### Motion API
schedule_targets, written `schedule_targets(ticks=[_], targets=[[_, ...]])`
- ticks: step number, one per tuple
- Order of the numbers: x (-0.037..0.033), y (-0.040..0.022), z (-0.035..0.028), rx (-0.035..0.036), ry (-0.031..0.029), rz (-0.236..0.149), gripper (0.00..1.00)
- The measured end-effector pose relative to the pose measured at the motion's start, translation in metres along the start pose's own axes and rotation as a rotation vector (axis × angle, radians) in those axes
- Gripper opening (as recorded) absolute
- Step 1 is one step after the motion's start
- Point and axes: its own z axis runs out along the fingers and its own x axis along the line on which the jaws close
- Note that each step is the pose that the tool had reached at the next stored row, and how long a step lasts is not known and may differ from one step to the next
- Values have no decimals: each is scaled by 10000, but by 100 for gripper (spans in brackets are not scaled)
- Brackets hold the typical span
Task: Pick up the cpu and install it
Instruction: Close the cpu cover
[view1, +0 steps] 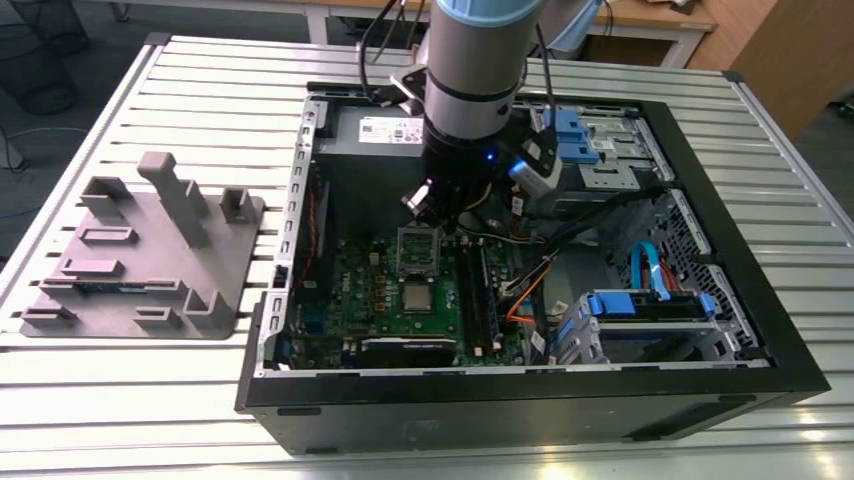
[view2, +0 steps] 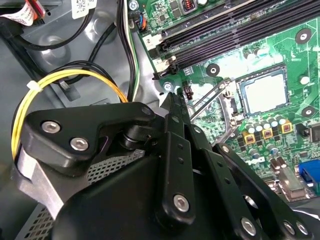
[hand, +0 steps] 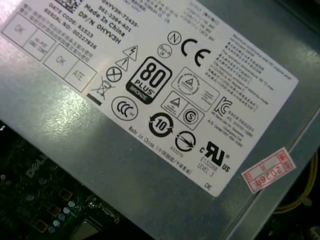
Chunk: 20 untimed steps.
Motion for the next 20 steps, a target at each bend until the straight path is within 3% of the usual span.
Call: schedule_targets(ticks=[8, 13, 20], targets=[[-1, -1, -47, 51, 57, -287, 11], [0, -3, -73, 120, 124, -467, 11], [0, -3, -75, 125, 131, -514, 11]])
